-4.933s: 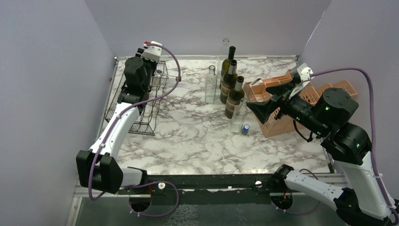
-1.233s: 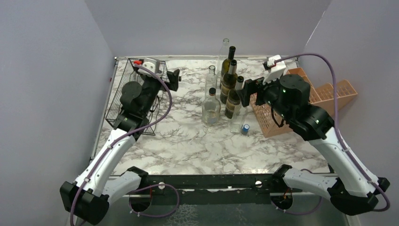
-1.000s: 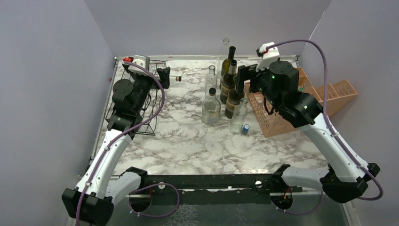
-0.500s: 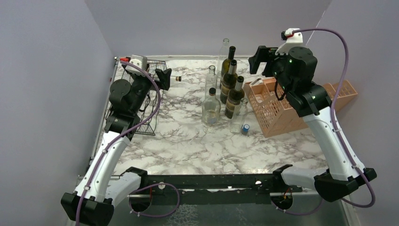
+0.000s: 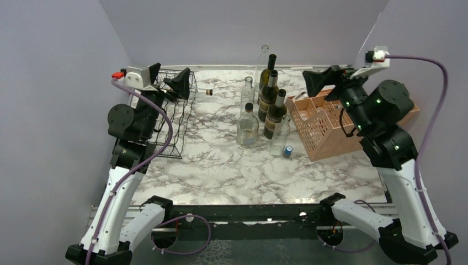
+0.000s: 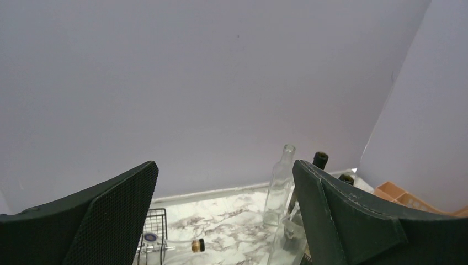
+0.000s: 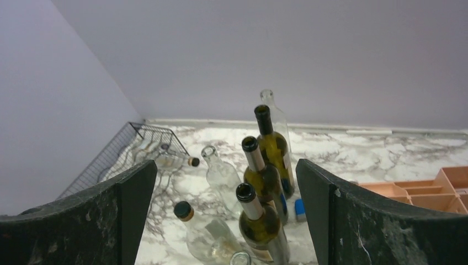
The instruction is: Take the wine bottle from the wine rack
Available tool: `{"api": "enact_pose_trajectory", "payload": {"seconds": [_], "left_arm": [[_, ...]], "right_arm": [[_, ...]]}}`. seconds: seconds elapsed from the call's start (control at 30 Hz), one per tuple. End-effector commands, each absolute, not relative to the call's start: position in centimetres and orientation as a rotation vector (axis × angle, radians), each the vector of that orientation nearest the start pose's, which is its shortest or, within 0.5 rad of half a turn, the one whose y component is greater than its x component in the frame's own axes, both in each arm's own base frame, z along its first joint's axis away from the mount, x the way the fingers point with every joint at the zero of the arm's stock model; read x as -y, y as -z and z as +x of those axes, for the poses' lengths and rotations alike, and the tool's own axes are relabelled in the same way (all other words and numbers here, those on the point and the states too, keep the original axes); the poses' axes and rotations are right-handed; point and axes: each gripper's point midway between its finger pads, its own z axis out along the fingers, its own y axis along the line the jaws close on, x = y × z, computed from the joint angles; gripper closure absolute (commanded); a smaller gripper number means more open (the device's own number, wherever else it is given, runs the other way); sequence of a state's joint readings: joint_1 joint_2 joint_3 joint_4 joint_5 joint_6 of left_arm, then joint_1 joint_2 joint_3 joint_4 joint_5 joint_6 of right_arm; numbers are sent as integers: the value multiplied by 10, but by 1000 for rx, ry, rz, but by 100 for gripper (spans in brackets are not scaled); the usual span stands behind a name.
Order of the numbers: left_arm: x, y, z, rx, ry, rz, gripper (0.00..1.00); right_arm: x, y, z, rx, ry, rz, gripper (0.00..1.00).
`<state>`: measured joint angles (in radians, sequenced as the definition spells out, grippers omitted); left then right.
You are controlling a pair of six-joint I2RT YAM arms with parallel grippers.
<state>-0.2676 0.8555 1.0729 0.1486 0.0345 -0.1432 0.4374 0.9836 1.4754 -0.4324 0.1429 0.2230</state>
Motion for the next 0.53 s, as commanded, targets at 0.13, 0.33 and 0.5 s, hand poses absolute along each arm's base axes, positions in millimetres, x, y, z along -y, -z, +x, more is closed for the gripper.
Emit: {"api": "enact_pose_trajectory", "payload": {"seconds": [0.13, 0.33, 0.5], "left_arm": [[79, -520, 265, -1014, 410, 40, 1], [68, -526, 243, -952, 417, -1, 1], [68, -524, 240, -959, 420, -1, 1]], "right_arm": [[-94, -538, 238, -1319, -455, -41, 0], [-81, -544, 227, -1311, -432, -7, 0], [-84, -540, 221, -1308, -441, -41, 0]]}}
